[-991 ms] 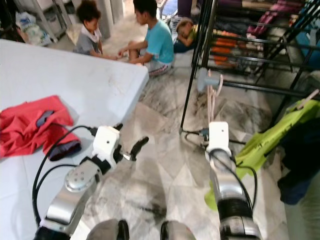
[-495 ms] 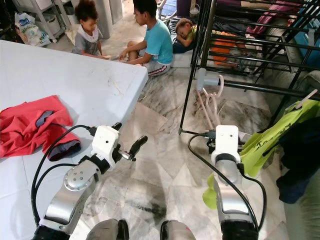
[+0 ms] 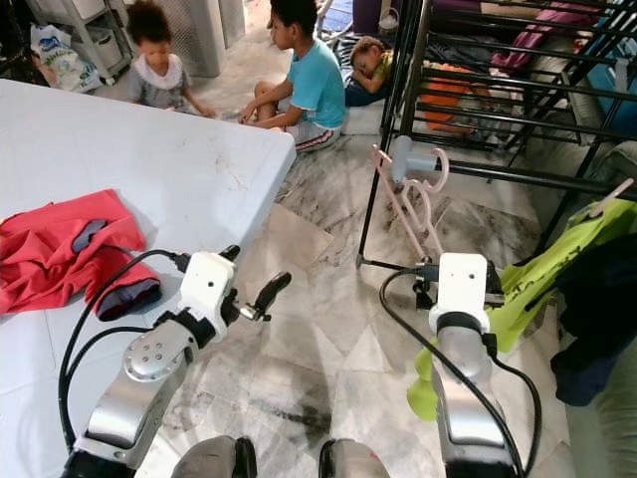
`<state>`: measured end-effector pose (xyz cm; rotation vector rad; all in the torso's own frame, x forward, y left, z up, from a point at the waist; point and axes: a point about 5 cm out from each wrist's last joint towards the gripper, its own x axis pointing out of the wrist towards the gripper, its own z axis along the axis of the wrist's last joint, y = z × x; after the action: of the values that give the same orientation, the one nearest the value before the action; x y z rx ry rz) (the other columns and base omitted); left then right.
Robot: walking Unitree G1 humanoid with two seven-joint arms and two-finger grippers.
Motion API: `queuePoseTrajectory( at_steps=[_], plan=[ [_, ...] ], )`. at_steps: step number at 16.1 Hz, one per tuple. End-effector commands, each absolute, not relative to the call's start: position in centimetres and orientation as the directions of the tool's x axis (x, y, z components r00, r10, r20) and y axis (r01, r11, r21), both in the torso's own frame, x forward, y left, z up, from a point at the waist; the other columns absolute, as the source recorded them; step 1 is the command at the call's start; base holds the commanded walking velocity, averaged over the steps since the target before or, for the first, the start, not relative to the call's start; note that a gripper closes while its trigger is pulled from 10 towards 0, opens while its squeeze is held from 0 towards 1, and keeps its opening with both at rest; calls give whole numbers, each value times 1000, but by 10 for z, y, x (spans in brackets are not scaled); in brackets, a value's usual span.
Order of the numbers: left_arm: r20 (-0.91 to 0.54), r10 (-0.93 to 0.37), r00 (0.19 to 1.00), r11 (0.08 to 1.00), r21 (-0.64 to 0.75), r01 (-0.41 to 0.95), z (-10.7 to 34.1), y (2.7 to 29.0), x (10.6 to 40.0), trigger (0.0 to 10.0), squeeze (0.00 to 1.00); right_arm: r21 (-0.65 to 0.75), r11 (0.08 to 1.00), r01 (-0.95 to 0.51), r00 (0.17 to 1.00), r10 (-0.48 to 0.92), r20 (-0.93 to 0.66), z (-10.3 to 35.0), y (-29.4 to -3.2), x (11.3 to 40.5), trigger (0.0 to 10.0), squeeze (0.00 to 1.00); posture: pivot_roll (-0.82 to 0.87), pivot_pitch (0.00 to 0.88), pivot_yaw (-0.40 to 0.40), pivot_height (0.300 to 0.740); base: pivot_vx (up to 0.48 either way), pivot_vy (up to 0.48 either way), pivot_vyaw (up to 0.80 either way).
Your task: Hang hanger
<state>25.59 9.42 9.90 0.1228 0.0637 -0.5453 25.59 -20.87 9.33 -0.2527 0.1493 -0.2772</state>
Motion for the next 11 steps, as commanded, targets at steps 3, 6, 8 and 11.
queuePoseTrajectory(
  at_steps=[3,6,8,11],
  plan=[
    [-77,-520,851,844,108,525,102,94,255,10000,0,-264,939,219,968,-244,-65,101,-204,255,10000,1000,-23,83,8,740,0,0,0],
    [-74,-522,850,843,110,527,102,93,255,10000,0,-259,946,195,974,-217,-58,103,-199,257,10000,820,-26,86,13,740,0,0,0],
    [-76,-520,851,844,109,525,102,94,254,10000,0,-268,946,181,977,-203,-57,103,-197,256,10000,553,-25,90,10,740,0,-144,0],
    [-76,-518,852,845,109,523,102,94,254,10000,0,-273,945,178,978,-202,-60,102,-198,256,10000,451,-25,92,8,740,0,0,0]
  ],
)
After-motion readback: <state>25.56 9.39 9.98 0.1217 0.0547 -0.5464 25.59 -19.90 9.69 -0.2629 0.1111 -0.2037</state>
